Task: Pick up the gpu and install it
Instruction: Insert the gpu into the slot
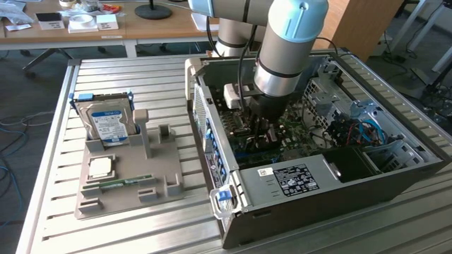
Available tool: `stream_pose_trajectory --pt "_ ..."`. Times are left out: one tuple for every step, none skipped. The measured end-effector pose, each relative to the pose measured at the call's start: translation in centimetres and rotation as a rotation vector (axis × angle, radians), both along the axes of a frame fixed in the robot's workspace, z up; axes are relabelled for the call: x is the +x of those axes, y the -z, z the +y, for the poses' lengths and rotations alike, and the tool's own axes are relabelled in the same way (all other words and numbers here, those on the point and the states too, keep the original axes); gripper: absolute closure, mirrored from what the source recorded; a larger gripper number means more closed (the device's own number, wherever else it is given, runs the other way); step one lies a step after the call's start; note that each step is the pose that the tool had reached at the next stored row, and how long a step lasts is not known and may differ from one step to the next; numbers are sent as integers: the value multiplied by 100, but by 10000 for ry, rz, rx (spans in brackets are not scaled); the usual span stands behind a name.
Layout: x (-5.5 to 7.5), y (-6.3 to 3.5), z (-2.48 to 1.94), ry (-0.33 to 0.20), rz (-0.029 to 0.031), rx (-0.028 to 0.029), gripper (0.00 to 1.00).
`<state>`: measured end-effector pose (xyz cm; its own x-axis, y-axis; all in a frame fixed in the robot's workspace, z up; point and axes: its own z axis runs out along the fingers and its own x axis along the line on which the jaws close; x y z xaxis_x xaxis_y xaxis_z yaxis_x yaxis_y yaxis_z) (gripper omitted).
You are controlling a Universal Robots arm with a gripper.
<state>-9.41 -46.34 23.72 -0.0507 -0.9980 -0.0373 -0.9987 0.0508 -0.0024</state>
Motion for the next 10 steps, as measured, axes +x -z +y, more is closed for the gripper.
stream_pose_trajectory --pt "0 -2 0 0 0 0 60" --pt "0 -8 -1 0 2 -4 60" --pt "0 -16 0 0 2 -3 60" --pt "0 -28 0 0 0 0 60" --pt "0 -46 0 0 1 -1 60" --pt "0 -68 0 0 0 -1 60" --pt "0 -92 0 0 0 -1 60" --pt "0 -117 0 0 0 0 60" --pt "0 -143 0 0 0 0 60" --pt "0 -170 0 0 -1 1 60"
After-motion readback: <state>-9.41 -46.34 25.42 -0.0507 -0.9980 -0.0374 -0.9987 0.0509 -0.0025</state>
